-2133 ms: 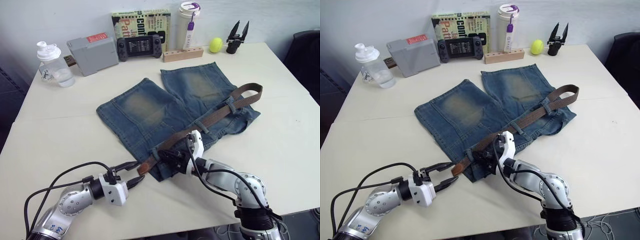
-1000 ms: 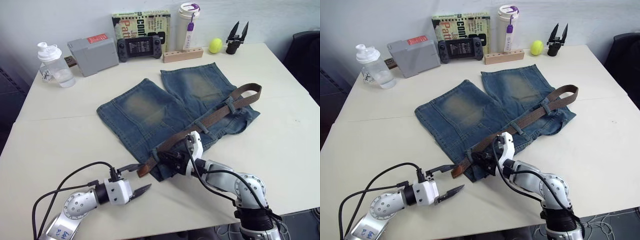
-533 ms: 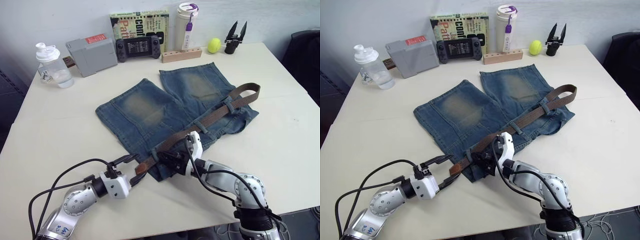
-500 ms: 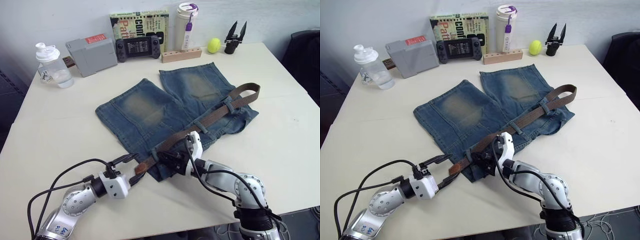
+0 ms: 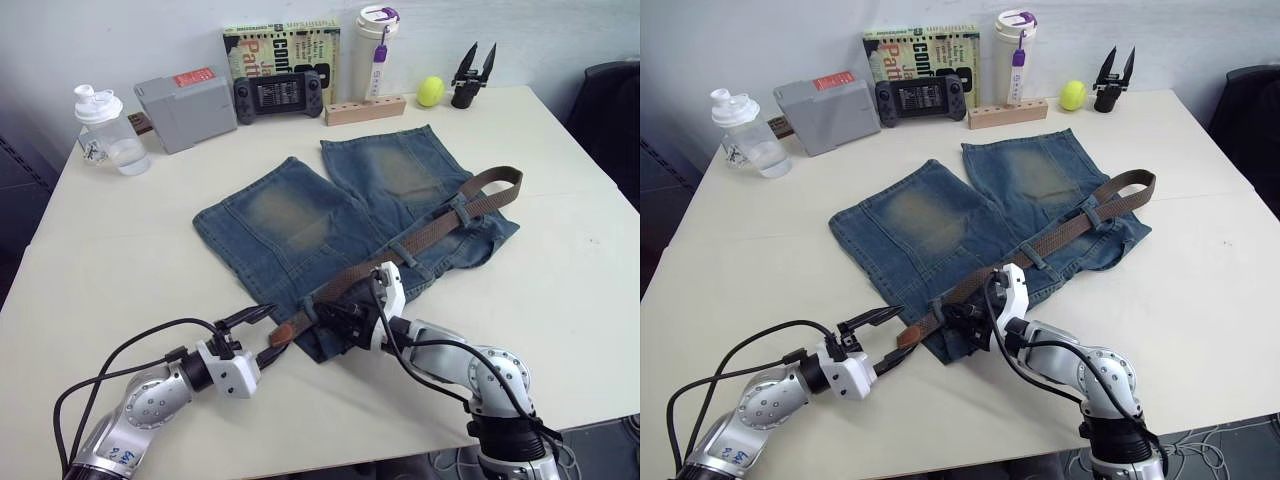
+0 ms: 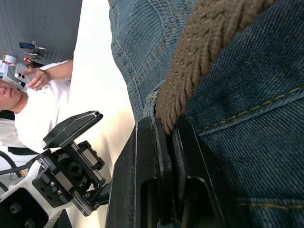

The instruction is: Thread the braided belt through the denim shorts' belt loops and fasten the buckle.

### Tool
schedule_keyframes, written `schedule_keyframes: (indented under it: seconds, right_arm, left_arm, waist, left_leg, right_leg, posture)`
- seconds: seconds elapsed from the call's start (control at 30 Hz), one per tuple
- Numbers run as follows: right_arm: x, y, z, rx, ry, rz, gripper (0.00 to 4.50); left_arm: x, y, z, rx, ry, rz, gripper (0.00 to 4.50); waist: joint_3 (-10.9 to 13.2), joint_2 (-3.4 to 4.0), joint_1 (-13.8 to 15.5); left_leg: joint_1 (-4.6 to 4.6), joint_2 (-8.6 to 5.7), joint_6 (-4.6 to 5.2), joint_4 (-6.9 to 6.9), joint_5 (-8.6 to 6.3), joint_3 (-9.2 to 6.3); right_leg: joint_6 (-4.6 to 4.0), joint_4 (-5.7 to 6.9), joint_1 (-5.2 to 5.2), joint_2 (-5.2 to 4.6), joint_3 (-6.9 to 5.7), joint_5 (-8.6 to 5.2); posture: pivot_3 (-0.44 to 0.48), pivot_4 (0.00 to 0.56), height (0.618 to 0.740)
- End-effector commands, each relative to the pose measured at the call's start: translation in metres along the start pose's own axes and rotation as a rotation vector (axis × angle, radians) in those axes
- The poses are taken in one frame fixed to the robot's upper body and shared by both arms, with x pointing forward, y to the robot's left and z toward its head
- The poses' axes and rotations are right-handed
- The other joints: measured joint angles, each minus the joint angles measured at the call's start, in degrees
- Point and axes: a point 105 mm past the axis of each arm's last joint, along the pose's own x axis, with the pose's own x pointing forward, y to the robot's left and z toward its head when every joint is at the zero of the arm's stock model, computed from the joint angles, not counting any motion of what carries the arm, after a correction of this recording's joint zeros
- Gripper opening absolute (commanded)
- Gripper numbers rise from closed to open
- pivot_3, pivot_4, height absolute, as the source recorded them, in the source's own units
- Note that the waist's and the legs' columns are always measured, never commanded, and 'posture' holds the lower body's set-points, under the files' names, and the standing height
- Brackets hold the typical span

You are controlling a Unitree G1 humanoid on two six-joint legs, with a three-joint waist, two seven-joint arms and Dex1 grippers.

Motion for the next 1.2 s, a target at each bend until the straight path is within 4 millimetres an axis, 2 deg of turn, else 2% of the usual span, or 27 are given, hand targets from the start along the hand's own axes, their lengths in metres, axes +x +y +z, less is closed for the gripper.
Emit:
schedule_keyframes:
  seconds: [0.03,0.13,0.17,0.2,0.27,0.53,0.6,0.63,0.77,0.87,0.93,1.03,1.1,1.13,1.2]
  right_arm:
    - [0.0,0.008,0.001,-0.001,-0.006,0.037,0.0]
    - [0.0,0.008,0.001,-0.001,-0.007,0.037,0.0]
    - [0.0,0.008,0.001,-0.001,-0.007,0.037,0.0]
    - [0.0,0.008,0.001,-0.001,-0.007,0.037,0.0]
    - [-0.001,0.008,0.001,0.0,-0.007,0.037,0.0]
    - [0.0,0.007,0.004,0.019,-0.019,0.03,0.0]
    - [-0.001,0.006,0.008,0.033,-0.039,0.028,0.81]
    - [-0.001,0.006,0.011,0.038,-0.049,0.025,1.04]
    - [-0.011,0.013,0.021,0.053,-0.085,0.064,2.91]
    - [-0.028,0.012,0.037,0.036,-0.127,0.07,4.36]
    - [-0.043,0.012,0.046,-0.033,-0.134,0.067,4.45]
    - [-0.065,0.02,0.051,-0.268,-0.093,0.074,4.45]
    - [-0.072,0.022,0.053,-0.409,-0.072,0.06,4.45]
    - [-0.073,0.019,0.055,-0.468,-0.08,0.032,4.06]
    - [-0.074,0.016,0.058,-0.534,-0.09,0.014,3.62]
  left_arm:
    - [-0.004,-0.01,-0.014,0.001,0.068,-0.047,2.32]
    - [-0.003,-0.012,-0.011,0.021,0.057,-0.061,1.38]
    - [-0.003,-0.013,-0.011,0.024,0.057,-0.065,0.77]
    - [-0.004,-0.014,-0.011,0.027,0.06,-0.069,0.4]
    - [-0.005,-0.015,-0.012,0.034,0.061,-0.073,0.06]
    - [-0.01,-0.021,-0.013,0.096,0.065,-0.117,0.06]
    - [-0.01,-0.021,-0.013,0.097,0.062,-0.117,0.0]
    - [-0.01,-0.021,-0.013,0.1,0.061,-0.117,0.0]
    - [-0.011,-0.021,-0.014,0.119,0.066,-0.118,0.0]
    - [-0.012,-0.02,-0.014,0.128,0.064,-0.114,0.0]
    - [-0.013,-0.018,-0.013,0.133,0.061,-0.106,0.0]
    - [-0.016,-0.015,-0.013,0.14,0.062,-0.091,0.0]
    - [-0.017,-0.013,-0.013,0.135,0.063,-0.082,0.0]
    - [-0.017,-0.013,-0.013,0.134,0.062,-0.08,0.0]
    - [-0.018,-0.013,-0.013,0.135,0.062,-0.079,0.0]
  waist:
    - [0.0,0.0,-0.02]
    - [-0.09,0.15,0.03]
    - [-0.12,0.19,0.03]
    - [-0.15,0.24,0.04]
    - [-0.24,0.36,0.02]
    - [-0.29,0.44,-0.09]
    - [-0.3,0.46,-0.09]
    - [-0.3,0.46,-0.1]
    - [-0.3,0.46,-0.11]
    - [-0.3,0.46,-0.1]
    - [-0.3,0.46,-0.06]
    - [-0.29,0.48,-0.03]
    - [-0.29,0.48,-0.15]
    - [-0.29,0.48,-0.19]
    - [-0.3,0.46,-0.16]
  left_leg:
    - [0.0,0.0,0.0,0.0,0.0,0.0]
    - [0.0,0.0,0.0,0.0,0.0,0.0]
    - [0.0,-0.04,0.01,-0.01,0.0,-0.01]
    - [0.01,-0.06,0.01,-0.01,0.0,-0.02]
    - [0.02,-0.08,0.02,-0.01,-0.01,-0.03]
    - [0.05,-0.09,0.03,-0.04,-0.01,-0.02]
    - [0.06,-0.08,0.04,-0.05,-0.01,-0.02]
    - [0.06,-0.08,0.04,-0.05,-0.01,-0.02]
    - [0.05,-0.08,0.04,-0.06,-0.01,-0.01]
    - [0.05,-0.08,0.04,-0.06,-0.01,-0.01]
    - [0.04,-0.09,0.05,-0.06,-0.02,-0.02]
    - [0.03,-0.09,0.09,-0.07,-0.04,-0.01]
    - [0.05,-0.06,0.1,-0.11,-0.04,0.01]
    - [0.06,-0.04,0.1,-0.15,-0.04,0.02]
    - [0.13,0.04,0.09,-0.18,-0.04,0.04]
  right_leg:
    - [0.0,0.0,0.0,0.0,0.0,0.0]
    - [0.0,-0.01,0.01,-0.01,-0.01,0.0]
    - [0.0,-0.01,0.01,-0.06,0.0,0.0]
    - [0.0,-0.01,0.01,-0.08,0.0,0.0]
    - [0.0,0.0,0.02,-0.11,-0.02,0.0]
    - [0.01,0.0,0.02,-0.12,-0.02,0.0]
    - [0.01,0.0,0.01,-0.12,-0.02,0.0]
    - [0.01,0.01,0.01,-0.12,-0.02,0.0]
    - [0.01,0.0,0.0,-0.12,-0.02,0.0]
    - [0.01,0.0,0.0,-0.13,-0.02,0.0]
    - [0.01,-0.01,0.01,-0.16,-0.04,0.0]
    - [0.01,-0.03,-0.01,-0.19,-0.05,0.0]
    - [0.0,-0.05,-0.02,-0.18,-0.03,0.0]
    - [0.01,-0.09,-0.01,-0.17,-0.03,0.0]
    - [0.0,-0.12,0.02,-0.1,-0.04,0.0]
  posture:
    - [0.0,0.15,0.72]
    - [0.0,0.15,0.72]
    - [0.0,0.15,0.72]
    - [0.0,0.15,0.72]
    - [0.0,0.15,0.72]
    - [0.0,0.15,0.72]
    - [0.0,0.15,0.72]
    - [0.0,0.15,0.72]
    - [0.0,0.15,0.72]
    - [0.0,0.15,0.72]
    - [0.0,0.15,0.72]
    - [0.0,0.15,0.72]
    - [0.0,0.15,0.72]
    - [0.0,0.15,0.72]
    - [0.0,0.15,0.72]
